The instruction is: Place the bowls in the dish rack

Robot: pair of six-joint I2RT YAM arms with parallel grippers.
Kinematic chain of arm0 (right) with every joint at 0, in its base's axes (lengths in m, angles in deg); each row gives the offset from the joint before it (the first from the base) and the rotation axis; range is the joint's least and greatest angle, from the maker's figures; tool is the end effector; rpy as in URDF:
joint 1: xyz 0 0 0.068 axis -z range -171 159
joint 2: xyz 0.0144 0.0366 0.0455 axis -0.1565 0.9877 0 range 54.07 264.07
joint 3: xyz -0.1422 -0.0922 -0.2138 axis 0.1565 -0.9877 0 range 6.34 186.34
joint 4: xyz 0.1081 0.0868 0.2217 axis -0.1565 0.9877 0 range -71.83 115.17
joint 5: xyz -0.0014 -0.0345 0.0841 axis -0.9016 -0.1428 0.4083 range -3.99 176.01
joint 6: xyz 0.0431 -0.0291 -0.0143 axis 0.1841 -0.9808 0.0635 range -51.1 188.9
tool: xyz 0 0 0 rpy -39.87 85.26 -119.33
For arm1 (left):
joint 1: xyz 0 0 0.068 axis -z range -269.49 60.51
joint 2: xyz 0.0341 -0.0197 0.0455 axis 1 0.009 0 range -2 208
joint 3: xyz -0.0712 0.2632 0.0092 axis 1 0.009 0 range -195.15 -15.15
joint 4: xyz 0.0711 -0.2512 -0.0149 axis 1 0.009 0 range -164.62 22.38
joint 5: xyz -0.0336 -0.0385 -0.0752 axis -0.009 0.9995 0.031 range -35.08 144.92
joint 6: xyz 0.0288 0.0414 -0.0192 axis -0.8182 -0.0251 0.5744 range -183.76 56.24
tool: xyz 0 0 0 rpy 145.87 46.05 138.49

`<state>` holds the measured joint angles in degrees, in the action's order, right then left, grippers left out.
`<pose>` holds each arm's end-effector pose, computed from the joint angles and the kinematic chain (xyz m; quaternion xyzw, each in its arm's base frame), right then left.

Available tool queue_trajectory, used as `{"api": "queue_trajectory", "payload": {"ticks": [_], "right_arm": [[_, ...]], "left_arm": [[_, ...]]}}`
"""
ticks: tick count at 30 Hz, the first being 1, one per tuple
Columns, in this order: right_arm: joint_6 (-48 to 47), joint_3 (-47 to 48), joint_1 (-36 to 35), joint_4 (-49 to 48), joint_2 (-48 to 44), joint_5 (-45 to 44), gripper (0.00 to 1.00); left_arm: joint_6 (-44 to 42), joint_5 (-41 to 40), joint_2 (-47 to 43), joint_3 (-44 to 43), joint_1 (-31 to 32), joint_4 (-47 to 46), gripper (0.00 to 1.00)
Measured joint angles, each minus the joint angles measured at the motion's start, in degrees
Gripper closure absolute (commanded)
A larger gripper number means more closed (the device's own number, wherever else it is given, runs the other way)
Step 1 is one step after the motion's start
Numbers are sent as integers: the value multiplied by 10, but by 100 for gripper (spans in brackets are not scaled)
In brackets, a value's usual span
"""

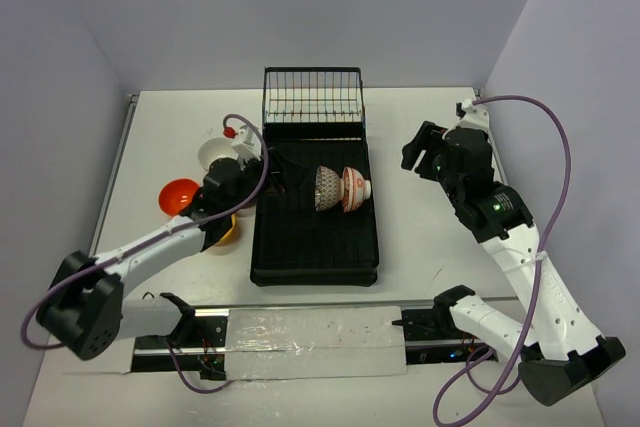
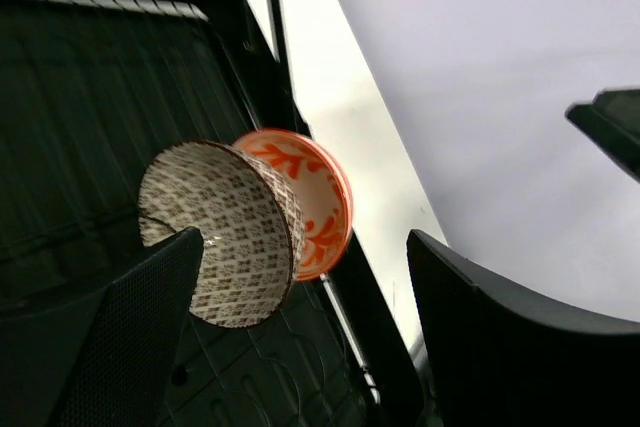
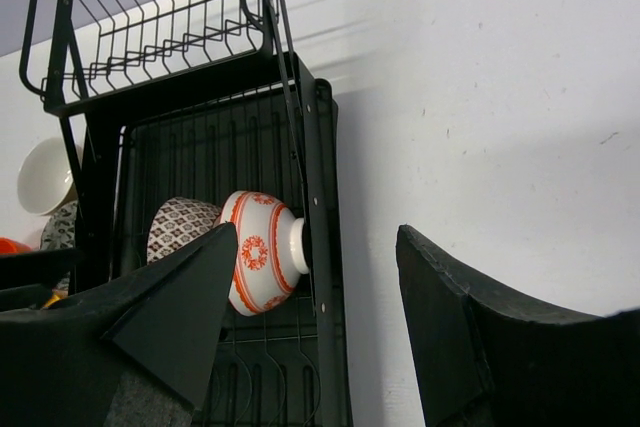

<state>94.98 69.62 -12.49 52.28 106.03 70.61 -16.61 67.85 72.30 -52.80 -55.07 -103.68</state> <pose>0.1761 0.0592 0.3864 0.1071 0.8217 0.1192 0.5469 0.2337 -0.1698 0.2551 -0.0092 0.7512 -0.4917 0.4402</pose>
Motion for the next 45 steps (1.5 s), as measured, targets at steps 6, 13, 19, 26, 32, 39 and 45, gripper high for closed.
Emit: {"api": "queue_trajectory", "payload": {"ticks": [6, 13, 19, 26, 32, 39, 45], "right_arm": [[0, 0, 0, -2, -1, 7, 28], [0, -1, 0, -4, -1, 26, 28], [0, -8, 0, -7, -1, 38, 28], [-1, -9, 0, -7, -1, 46, 28], [-1, -9, 0, -7, 0, 46, 28], [-1, -9, -1, -7, 7, 50, 27], [-1, -9, -1, -7, 8, 52, 27]], "left_arm": [[-81, -135, -96, -76, 0, 189, 12], [-143, -323, -106, -267, -18, 402, 12], [-189, -397, -80, -349, -79, 533, 12], [-218, -365, 6, -301, -142, 593, 17], [-240, -291, 50, -254, -148, 607, 25], [-254, -263, 71, -232, -148, 601, 28], [-257, -240, 97, -226, -148, 600, 32]]}}
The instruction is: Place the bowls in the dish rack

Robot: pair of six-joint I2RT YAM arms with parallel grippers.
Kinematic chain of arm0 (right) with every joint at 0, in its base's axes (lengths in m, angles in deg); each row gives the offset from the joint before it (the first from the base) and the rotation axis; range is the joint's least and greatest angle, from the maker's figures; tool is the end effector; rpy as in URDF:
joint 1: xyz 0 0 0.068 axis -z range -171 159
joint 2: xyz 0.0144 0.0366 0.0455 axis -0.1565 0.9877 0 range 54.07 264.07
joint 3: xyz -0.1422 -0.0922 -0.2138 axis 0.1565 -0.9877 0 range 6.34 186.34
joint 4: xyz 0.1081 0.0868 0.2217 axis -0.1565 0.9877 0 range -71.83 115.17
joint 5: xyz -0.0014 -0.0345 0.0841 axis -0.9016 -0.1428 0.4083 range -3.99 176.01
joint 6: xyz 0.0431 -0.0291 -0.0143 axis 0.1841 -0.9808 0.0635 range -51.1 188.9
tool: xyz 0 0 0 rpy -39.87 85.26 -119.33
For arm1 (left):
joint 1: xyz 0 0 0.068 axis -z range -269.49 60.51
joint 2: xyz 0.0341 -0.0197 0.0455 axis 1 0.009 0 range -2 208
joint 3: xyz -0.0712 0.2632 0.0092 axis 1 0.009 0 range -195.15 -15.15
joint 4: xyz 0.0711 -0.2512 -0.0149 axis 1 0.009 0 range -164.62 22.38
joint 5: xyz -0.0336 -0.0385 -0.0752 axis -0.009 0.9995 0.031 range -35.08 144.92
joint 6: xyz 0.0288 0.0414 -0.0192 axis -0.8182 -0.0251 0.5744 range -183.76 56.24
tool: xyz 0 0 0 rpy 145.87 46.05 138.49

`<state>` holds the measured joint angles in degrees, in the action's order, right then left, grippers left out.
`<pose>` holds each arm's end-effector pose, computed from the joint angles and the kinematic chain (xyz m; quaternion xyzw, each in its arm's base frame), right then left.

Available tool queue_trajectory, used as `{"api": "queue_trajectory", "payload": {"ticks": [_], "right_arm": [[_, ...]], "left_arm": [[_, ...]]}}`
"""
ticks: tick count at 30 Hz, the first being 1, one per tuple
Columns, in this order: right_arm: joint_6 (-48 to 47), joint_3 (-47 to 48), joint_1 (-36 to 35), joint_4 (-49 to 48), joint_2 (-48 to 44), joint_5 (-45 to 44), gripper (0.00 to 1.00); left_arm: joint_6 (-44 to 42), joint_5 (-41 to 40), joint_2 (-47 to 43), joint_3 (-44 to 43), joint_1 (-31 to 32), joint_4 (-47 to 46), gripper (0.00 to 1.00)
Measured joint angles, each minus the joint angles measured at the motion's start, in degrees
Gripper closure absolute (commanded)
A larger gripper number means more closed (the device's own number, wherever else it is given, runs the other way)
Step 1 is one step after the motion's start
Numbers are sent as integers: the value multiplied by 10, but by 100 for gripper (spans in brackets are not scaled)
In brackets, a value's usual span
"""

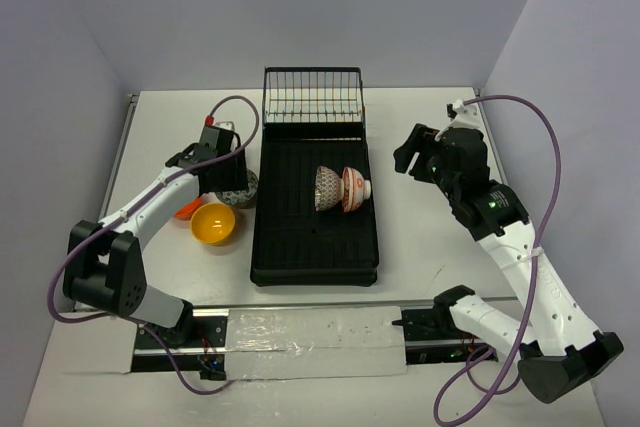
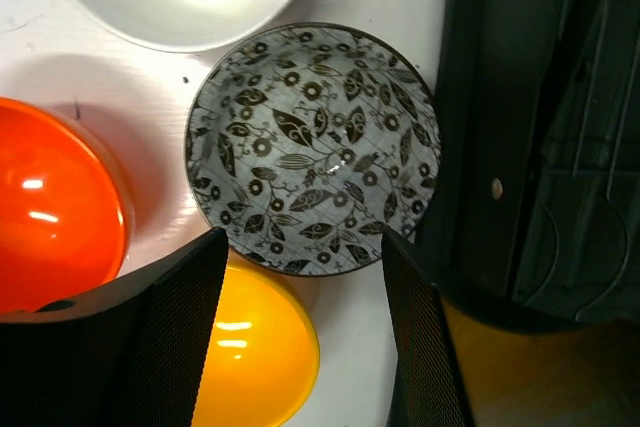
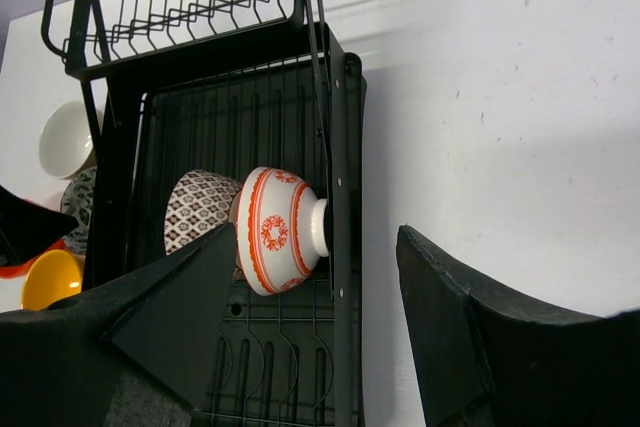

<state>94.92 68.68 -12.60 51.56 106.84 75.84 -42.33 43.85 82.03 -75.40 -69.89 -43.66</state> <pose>0.1804 0.0647 0.3796 0.0805 0.8320 0.1517 0.5275 0.2885 -0.0954 0.2432 -0.0444 0.9480 -0.0195 0.3145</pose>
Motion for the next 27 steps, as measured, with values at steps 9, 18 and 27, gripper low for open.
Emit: {"api": "queue_trajectory", "payload": {"ticks": [9, 18, 27], "right_arm": [[0, 0, 0, 0, 3, 2, 27], [0, 0, 0, 0, 3, 6, 27], [0, 0, 0, 0, 3, 9, 27]], "left_arm": [[-40, 52, -20, 18, 0, -12, 29], [-81, 104, -21, 21, 0, -13, 39], [-108, 122, -21, 30, 21, -14, 37]]}}
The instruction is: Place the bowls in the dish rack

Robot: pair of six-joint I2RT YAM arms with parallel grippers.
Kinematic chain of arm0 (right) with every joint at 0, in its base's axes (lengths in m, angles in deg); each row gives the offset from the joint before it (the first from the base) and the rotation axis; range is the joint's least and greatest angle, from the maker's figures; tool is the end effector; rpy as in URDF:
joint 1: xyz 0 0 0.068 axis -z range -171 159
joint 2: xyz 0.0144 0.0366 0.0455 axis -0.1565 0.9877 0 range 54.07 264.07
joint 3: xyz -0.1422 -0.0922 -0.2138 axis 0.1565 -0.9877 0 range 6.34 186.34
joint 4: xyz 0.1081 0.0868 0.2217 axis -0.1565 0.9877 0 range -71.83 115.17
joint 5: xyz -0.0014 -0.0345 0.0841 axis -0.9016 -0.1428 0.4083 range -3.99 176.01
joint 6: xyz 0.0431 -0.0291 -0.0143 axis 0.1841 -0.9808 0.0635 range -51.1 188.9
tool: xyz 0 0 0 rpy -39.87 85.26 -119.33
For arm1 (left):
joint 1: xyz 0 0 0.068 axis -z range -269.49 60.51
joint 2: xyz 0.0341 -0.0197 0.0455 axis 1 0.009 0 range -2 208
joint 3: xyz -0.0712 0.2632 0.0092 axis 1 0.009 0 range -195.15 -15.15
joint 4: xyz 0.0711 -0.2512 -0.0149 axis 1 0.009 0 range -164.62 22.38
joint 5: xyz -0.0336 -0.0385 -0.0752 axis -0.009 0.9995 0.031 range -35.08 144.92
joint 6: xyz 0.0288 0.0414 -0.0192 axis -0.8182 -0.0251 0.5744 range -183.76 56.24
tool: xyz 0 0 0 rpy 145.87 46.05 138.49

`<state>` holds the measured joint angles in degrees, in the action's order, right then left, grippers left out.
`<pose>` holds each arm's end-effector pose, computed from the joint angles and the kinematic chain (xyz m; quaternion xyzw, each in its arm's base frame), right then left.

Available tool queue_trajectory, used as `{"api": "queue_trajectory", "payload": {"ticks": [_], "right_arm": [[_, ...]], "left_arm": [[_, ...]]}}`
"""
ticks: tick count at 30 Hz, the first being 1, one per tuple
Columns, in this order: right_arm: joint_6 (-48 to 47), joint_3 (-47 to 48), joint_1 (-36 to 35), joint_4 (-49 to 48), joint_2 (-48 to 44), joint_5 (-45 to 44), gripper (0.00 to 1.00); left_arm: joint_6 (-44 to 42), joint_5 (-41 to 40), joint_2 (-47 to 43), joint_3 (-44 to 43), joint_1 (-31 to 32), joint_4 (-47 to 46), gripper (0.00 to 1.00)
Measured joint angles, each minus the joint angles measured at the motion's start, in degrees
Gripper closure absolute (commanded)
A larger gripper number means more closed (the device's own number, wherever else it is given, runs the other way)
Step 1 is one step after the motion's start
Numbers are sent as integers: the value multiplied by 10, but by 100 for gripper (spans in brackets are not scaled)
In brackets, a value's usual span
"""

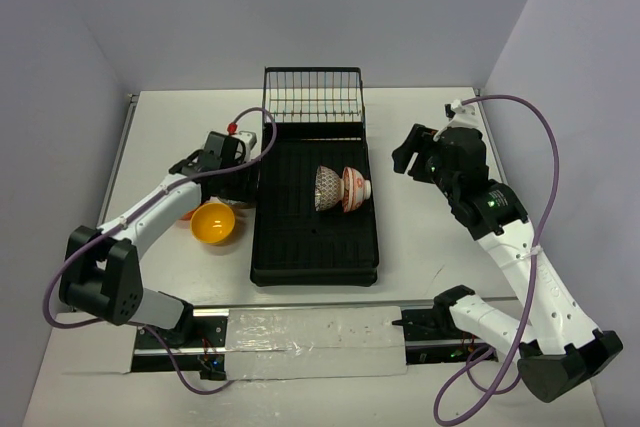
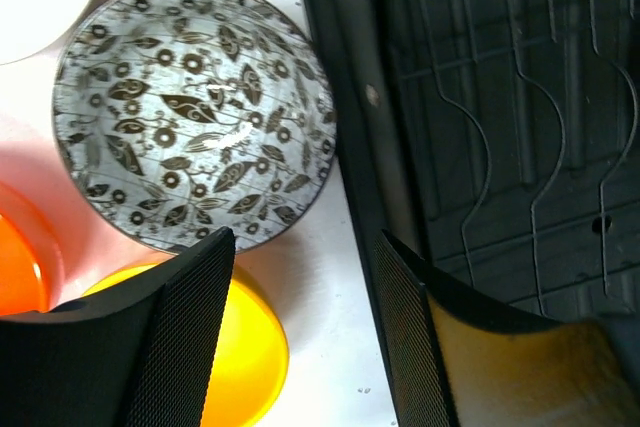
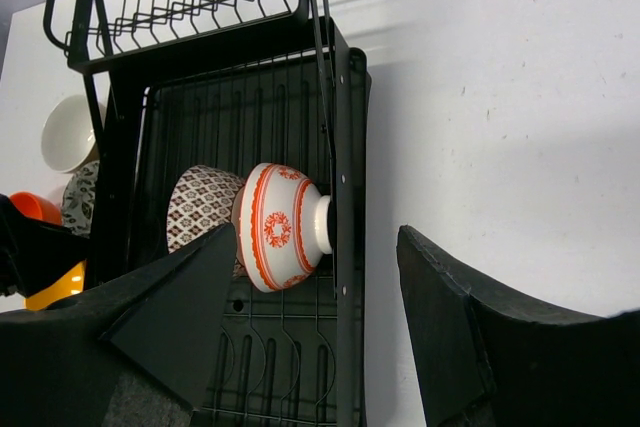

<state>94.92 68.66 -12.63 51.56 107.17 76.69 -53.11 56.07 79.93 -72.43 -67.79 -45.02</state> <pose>0.1817 0.0659 0.3785 0.0761 0.8344 0.1565 0.5230 0.2735 -0.1096 0.2383 0.0946 0.9470 -0.0946 0.2920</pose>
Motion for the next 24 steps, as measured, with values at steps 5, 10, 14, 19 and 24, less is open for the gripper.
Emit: {"api": "queue_trajectory", "payload": {"ticks": [5, 10, 14, 19, 24], "right_arm": [[0, 0, 0, 0, 5, 0, 27], [0, 0, -2, 0, 8, 0, 27], [0, 0, -3, 0, 8, 0, 27], [0, 0, -3, 0, 8, 0, 27], [0, 0, -3, 0, 8, 0, 27]], "left_arm": [[-10, -12, 7, 0, 19, 2, 37], [-10, -22, 27, 0, 21, 2, 38], [-10, -38, 45, 0, 24, 3, 39], [-9, -56, 65, 0, 24, 3, 39], [-7, -79, 78, 0, 27, 2, 39]]}}
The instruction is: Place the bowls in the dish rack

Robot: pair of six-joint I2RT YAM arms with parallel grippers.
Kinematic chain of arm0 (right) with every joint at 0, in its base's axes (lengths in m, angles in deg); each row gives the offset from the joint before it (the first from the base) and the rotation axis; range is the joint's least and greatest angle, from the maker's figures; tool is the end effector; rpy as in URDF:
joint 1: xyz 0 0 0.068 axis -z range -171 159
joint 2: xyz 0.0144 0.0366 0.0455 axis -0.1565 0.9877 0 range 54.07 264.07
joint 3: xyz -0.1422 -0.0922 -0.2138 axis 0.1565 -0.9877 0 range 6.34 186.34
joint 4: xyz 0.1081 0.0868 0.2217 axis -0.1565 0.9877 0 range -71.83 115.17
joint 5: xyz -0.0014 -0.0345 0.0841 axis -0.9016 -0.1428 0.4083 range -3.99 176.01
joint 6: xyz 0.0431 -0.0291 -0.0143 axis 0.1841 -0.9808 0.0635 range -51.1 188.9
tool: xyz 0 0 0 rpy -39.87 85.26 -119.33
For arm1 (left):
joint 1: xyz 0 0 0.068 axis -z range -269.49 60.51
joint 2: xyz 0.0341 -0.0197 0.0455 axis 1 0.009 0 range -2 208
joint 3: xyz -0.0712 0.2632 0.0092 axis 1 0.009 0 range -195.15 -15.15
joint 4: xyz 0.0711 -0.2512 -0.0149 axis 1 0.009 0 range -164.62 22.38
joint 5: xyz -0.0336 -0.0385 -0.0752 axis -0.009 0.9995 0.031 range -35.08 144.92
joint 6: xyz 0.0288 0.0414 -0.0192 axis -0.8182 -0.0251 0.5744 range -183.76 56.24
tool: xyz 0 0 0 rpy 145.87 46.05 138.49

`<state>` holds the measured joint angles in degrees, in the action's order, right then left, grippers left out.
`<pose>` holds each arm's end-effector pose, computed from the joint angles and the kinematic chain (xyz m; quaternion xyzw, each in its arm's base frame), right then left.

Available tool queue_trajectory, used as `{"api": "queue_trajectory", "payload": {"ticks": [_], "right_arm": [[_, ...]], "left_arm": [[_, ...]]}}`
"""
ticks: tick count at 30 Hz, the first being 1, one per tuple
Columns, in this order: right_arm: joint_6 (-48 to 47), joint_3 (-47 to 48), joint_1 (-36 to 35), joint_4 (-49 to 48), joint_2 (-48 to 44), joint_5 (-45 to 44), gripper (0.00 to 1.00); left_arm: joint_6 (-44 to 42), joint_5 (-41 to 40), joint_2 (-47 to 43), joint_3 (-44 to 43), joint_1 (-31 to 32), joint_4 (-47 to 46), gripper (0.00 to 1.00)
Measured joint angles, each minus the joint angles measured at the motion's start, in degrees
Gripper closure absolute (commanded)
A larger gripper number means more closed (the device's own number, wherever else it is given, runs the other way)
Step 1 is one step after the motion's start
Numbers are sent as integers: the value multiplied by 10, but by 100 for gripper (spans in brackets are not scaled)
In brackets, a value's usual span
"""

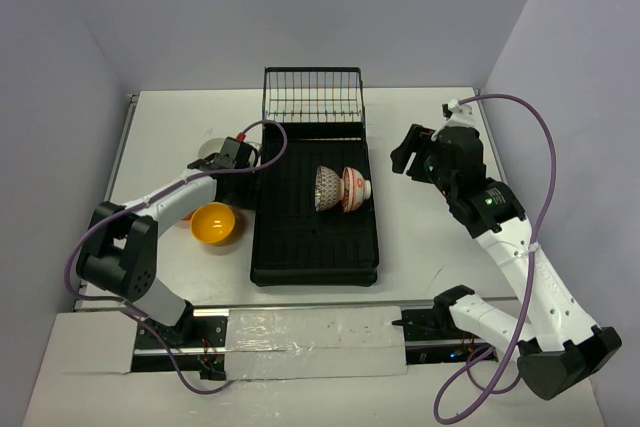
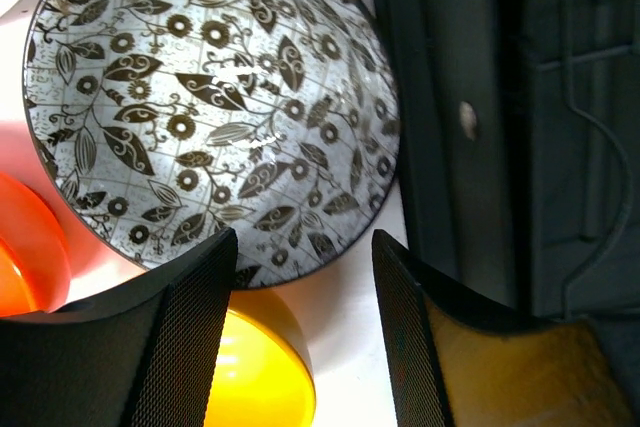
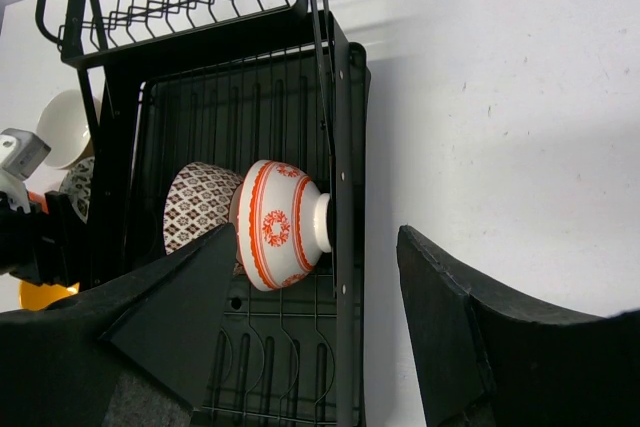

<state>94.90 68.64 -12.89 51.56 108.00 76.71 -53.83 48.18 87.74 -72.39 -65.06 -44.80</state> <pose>0.1849 0.0682 0.3758 0.0737 0.8386 0.1549 0.5170 0.2826 -0.1237 0.1996 0.1083 0.9633 -0.0159 0.2449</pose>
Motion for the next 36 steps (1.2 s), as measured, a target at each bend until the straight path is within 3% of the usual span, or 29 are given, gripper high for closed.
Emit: {"api": "queue_trajectory", "payload": {"ticks": [5, 9, 18, 23, 27, 36], "right_arm": [[0, 0, 0, 0, 0, 0, 27], [0, 0, 0, 0, 0, 0, 27], [0, 0, -1, 0, 0, -1, 27], [0, 0, -1, 0, 0, -1, 27], [0, 0, -1, 0, 0, -1, 27], [0, 0, -1, 0, -1, -1, 27]], "left_arm": [[3, -12, 16, -4, 1, 0, 45], [4, -12, 22, -9, 5, -1, 60], [4, -7, 23, -12, 10, -3, 66], [4, -4, 23, -13, 11, -4, 73], [4, -3, 23, -15, 12, -5, 87], [4, -7, 23, -19, 12, -7, 90]]}}
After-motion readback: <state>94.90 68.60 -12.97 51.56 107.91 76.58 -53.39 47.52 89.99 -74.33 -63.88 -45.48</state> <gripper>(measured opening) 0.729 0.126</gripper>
